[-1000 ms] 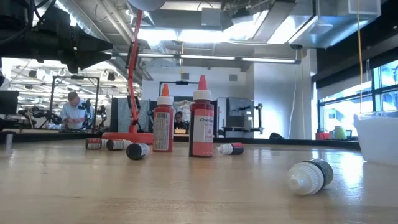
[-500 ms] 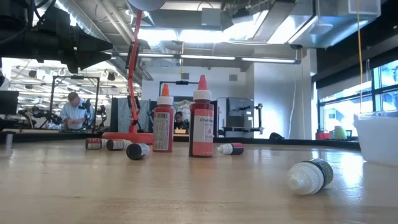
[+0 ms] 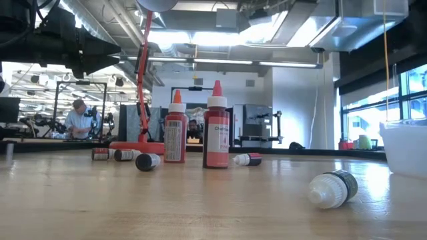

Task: Pick & Place food coloring
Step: Put the right small red bottle into the transparent container

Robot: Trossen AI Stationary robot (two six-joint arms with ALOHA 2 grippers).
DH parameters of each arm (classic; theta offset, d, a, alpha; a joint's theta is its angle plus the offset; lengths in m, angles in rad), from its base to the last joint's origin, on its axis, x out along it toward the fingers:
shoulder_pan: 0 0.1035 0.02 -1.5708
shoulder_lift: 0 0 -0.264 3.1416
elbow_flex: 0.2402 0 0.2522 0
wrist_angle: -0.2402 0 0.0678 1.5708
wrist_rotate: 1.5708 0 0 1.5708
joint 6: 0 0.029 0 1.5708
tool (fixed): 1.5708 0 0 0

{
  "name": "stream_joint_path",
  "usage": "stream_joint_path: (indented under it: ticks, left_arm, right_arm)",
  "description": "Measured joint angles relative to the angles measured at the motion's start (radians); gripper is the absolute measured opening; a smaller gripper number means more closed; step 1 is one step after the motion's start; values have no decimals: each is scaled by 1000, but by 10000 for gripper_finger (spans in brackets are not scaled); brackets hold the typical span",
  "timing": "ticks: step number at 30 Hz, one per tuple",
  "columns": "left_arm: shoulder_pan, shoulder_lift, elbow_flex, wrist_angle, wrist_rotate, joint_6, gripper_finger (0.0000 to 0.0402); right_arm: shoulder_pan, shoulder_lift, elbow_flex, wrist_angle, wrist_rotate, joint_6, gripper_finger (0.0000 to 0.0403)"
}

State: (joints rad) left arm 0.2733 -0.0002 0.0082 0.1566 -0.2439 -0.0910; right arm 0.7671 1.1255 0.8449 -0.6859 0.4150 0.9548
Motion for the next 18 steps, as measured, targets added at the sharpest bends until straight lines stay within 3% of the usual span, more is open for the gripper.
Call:
stream_joint_path:
  ticks: [2, 5, 11, 18]
  left_arm:
    - [0, 0, 0, 0, 0, 0, 259]
    - [0, 0, 0, 0, 0, 0, 259]
    - [0, 0, 0, 0, 1, 0, 259]
    - [0, 0, 0, 0, 1, 0, 259]
  right_arm:
    - [-37, -5, 16, 42, 49, -119, 169]
    - [-109, -5, 27, 99, 43, -258, 169]
    - [-282, 17, 28, 157, -64, -540, 169]
    - [-489, 133, 28, 317, -267, -847, 169]
